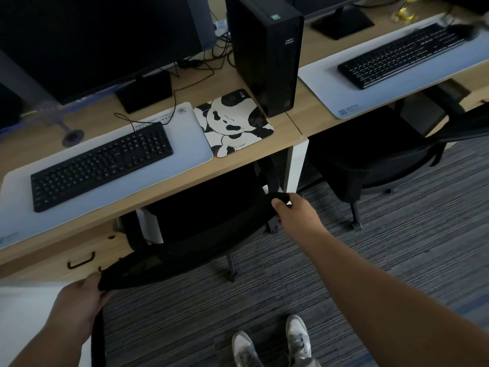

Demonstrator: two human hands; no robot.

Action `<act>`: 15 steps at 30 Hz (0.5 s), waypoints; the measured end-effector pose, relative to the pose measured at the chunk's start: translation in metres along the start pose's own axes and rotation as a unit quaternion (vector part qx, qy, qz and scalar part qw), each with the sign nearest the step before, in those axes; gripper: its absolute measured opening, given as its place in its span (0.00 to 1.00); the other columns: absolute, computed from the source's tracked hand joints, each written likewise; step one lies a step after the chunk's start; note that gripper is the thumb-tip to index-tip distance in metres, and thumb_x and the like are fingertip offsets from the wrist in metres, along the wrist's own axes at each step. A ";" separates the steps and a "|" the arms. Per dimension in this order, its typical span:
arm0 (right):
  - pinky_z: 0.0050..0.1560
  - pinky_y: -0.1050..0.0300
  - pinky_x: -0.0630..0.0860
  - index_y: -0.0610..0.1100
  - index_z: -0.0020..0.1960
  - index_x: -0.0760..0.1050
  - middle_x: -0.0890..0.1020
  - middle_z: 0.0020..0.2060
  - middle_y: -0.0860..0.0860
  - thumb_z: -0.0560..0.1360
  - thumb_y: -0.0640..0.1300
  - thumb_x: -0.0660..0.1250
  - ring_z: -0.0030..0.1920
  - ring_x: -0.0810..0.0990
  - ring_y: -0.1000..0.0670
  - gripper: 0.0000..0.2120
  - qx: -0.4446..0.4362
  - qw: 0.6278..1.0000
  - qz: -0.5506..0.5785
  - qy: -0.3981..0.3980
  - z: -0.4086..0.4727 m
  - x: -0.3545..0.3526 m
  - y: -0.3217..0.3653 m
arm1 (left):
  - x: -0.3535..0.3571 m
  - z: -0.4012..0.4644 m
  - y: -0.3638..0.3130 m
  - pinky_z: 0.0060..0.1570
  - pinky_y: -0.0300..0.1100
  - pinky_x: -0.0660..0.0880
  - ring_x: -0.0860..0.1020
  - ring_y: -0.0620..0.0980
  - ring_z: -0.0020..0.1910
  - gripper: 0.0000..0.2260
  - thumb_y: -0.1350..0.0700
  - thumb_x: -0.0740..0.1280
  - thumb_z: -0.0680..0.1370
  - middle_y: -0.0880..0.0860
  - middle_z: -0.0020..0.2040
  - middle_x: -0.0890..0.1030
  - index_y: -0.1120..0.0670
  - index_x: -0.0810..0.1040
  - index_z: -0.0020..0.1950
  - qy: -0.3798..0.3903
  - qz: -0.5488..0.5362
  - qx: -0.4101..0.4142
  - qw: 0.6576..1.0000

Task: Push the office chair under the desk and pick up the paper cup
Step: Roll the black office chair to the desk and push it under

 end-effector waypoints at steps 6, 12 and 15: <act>0.32 0.59 0.72 0.48 0.63 0.75 0.83 0.47 0.48 0.82 0.56 0.61 0.43 0.81 0.51 0.15 -0.001 1.000 -0.008 0.006 -0.002 -0.001 0.000 | 0.004 -0.005 -0.002 0.48 0.43 0.76 0.82 0.52 0.44 0.10 0.58 0.64 0.80 0.60 0.45 0.84 0.63 0.80 0.46 0.014 -0.006 0.007 1.000; 0.35 0.58 0.74 0.48 0.64 0.75 0.84 0.49 0.47 0.82 0.55 0.60 0.45 0.83 0.50 0.16 -0.001 1.000 -0.003 0.004 -0.004 -0.003 0.003 | 0.010 -0.016 -0.008 0.63 0.52 0.74 0.81 0.54 0.46 0.12 0.54 0.63 0.81 0.62 0.47 0.82 0.63 0.78 0.46 0.030 0.005 0.013 0.999; 0.35 0.58 0.73 0.48 0.64 0.75 0.84 0.49 0.47 0.82 0.56 0.60 0.44 0.83 0.50 0.17 0.001 1.000 -0.012 0.003 -0.005 -0.003 0.003 | 0.011 -0.021 -0.005 0.56 0.48 0.76 0.82 0.54 0.46 0.15 0.50 0.62 0.82 0.61 0.48 0.82 0.61 0.76 0.48 0.021 -0.014 0.007 1.000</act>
Point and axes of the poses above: each hand's wrist, its own z-axis towards the middle knuckle, its own x-axis out of the palm, y = z × x, the point moved 10 cm from there along z, towards the middle knuckle
